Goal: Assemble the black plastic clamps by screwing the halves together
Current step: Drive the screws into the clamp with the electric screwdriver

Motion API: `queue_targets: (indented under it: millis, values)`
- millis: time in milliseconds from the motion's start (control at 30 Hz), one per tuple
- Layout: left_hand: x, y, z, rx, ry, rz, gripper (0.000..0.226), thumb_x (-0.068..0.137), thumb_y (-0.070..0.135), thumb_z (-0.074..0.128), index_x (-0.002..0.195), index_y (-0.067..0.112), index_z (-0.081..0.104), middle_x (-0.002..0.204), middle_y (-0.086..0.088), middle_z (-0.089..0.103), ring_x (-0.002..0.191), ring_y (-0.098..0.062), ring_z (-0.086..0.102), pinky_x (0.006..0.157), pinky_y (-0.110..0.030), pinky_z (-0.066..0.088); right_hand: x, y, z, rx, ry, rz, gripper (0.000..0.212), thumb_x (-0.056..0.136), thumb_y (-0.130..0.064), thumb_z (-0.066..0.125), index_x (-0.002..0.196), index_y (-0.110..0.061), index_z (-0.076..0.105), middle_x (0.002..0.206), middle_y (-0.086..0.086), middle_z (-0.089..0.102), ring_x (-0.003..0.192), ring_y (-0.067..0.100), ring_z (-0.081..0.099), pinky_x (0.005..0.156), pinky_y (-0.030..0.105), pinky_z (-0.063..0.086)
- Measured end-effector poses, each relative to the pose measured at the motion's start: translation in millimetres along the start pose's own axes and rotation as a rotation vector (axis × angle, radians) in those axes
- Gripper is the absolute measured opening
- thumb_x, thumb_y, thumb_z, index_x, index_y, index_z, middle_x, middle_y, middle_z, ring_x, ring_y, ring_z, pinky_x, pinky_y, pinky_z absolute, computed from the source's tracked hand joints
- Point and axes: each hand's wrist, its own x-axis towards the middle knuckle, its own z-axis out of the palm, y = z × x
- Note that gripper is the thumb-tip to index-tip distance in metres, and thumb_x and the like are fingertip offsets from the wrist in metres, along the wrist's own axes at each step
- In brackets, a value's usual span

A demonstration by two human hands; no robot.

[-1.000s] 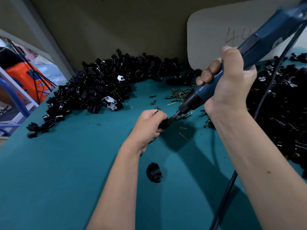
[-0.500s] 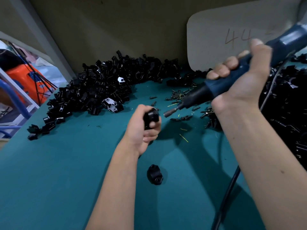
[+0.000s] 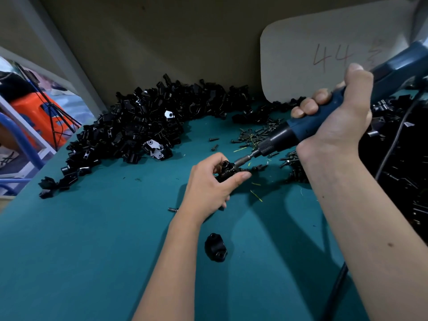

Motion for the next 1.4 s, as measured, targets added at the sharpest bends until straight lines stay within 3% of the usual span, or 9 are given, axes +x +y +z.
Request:
queue_targets:
  millis: [133, 367, 633, 767, 833, 1033, 1400]
  values:
    - [2, -1, 0, -0.019, 0.008, -0.016, 0.048, 0.078, 0.046, 0.086, 0.082, 0.014, 0.051, 0.057, -0.003, 0.058, 0.044, -0.023, 0.058, 0.04, -0.033, 0.052, 3, 0, -3, -0.02, -0.011, 0.023, 0.033, 0.096, -0.027, 0.065, 0.105, -0.014, 0.036, 0.066, 0.0, 0.046, 0.052, 0.015, 0.041, 0.052, 0.028, 0.04]
    - [0, -2, 2, -0.007, 0.004, -0.013, 0.047, 0.078, 0.047, 0.087, 0.079, 0.019, 0.049, 0.051, 0.002, 0.057, 0.038, -0.02, 0.054, 0.039, -0.027, 0.046, 6, 1, -6, -0.039, -0.004, 0.021, 0.029, 0.096, -0.021, 0.063, 0.105, -0.013, 0.036, 0.065, 0.0, 0.045, 0.052, 0.016, 0.041, 0.052, 0.028, 0.04]
    - [0, -1, 3, 0.042, 0.043, -0.008, 0.05, 0.08, 0.044, 0.087, 0.079, 0.019, 0.044, 0.055, 0.003, 0.055, 0.04, -0.02, 0.053, 0.035, -0.031, 0.046, 6, 2, -6, -0.034, -0.01, 0.009, 0.03, 0.096, -0.02, 0.063, 0.11, -0.012, 0.037, 0.065, 0.0, 0.046, 0.052, 0.015, 0.041, 0.052, 0.029, 0.04]
    - [2, 1, 3, 0.143, 0.125, 0.054, 0.054, 0.077, 0.044, 0.089, 0.074, 0.018, 0.042, 0.063, -0.004, 0.051, 0.051, -0.023, 0.048, 0.046, -0.046, 0.047, 7, 5, -7, -0.02, 0.009, 0.025, 0.029, 0.096, -0.02, 0.062, 0.107, -0.013, 0.037, 0.065, 0.0, 0.046, 0.051, 0.015, 0.041, 0.051, 0.028, 0.04]
    - [2, 0, 2, 0.151, 0.129, 0.054, 0.054, 0.077, 0.043, 0.089, 0.073, 0.018, 0.041, 0.06, 0.003, 0.045, 0.054, -0.02, 0.042, 0.049, -0.049, 0.047, 7, 7, -8, 0.009, 0.024, 0.051, 0.025, 0.096, -0.02, 0.062, 0.101, -0.014, 0.038, 0.064, 0.0, 0.045, 0.05, 0.015, 0.04, 0.051, 0.027, 0.039]
    - [2, -2, 6, 0.252, 0.143, 0.084, 0.048, 0.082, 0.042, 0.083, 0.074, 0.018, 0.043, 0.059, 0.01, 0.045, 0.055, -0.011, 0.037, 0.049, -0.029, 0.031, 8, 10, -11, 0.055, 0.052, 0.093, 0.026, 0.095, -0.02, 0.061, 0.083, -0.018, 0.039, 0.062, -0.001, 0.044, 0.049, 0.015, 0.039, 0.05, 0.026, 0.038]
    - [0, -2, 9, 0.313, 0.106, 0.128, 0.046, 0.087, 0.045, 0.075, 0.075, 0.023, 0.036, 0.061, 0.01, 0.045, 0.057, -0.013, 0.032, 0.051, -0.034, 0.029, 6, 10, -9, 0.036, 0.048, 0.087, 0.025, 0.096, -0.019, 0.061, 0.086, -0.017, 0.038, 0.061, -0.001, 0.045, 0.049, 0.015, 0.039, 0.05, 0.026, 0.038]
